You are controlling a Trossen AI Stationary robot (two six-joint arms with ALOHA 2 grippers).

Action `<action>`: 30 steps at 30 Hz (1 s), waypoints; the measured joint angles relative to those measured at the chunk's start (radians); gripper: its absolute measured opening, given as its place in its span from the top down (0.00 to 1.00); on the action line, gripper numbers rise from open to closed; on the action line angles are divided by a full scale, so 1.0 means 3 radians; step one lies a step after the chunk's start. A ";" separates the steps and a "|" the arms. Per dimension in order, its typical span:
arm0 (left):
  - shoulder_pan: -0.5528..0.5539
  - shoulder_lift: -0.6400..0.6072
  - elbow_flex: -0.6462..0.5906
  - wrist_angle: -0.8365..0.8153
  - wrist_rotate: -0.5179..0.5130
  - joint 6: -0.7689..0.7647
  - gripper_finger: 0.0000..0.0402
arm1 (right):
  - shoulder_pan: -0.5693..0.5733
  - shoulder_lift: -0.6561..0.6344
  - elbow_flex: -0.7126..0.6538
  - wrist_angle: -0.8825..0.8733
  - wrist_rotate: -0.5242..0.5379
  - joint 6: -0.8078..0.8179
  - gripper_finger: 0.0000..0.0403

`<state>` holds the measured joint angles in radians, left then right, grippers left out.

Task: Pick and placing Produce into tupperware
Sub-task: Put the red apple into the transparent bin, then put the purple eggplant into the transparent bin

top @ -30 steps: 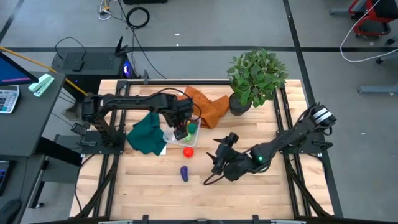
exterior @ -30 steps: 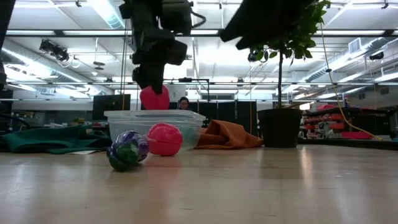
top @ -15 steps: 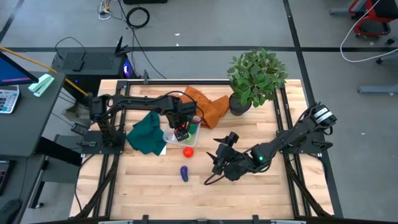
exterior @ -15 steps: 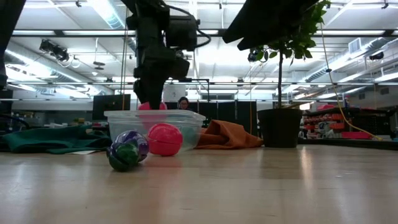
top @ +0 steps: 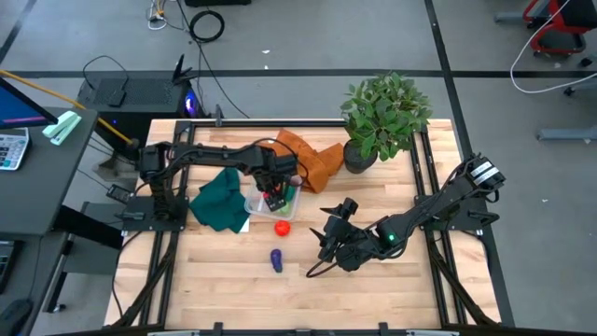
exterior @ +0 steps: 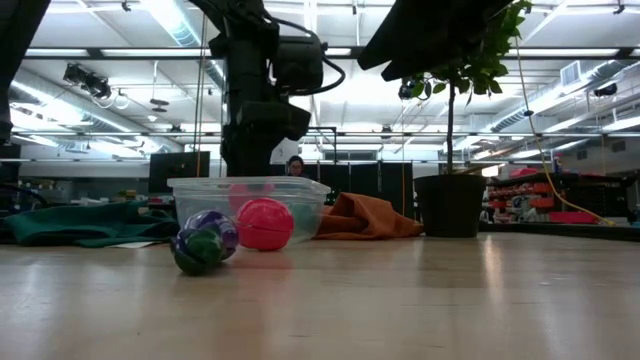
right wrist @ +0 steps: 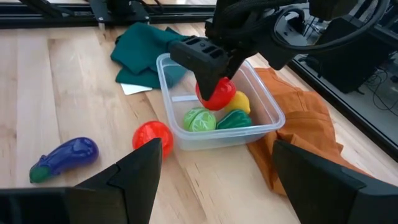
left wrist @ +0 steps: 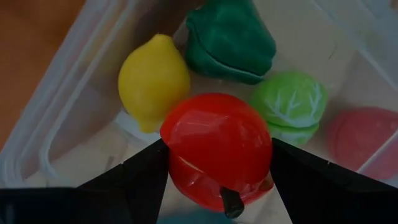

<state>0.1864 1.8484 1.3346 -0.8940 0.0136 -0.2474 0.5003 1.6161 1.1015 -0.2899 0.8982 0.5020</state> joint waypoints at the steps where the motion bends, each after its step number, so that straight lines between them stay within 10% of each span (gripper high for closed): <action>1: -0.0001 -0.0002 0.0000 -0.0003 -0.0002 0.0001 0.32 | 0.0000 0.0000 0.0000 0.0001 0.0000 0.0001 0.34; 30: 0.0005 -0.0401 0.0001 -0.0187 -0.0015 -0.0004 0.15 | 0.0000 0.0001 0.0001 0.0016 -0.0009 0.0017 0.34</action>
<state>0.1879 1.7280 1.3350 -0.9503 0.0091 -0.2485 0.5003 1.6165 1.1019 -0.2853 0.8955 0.5072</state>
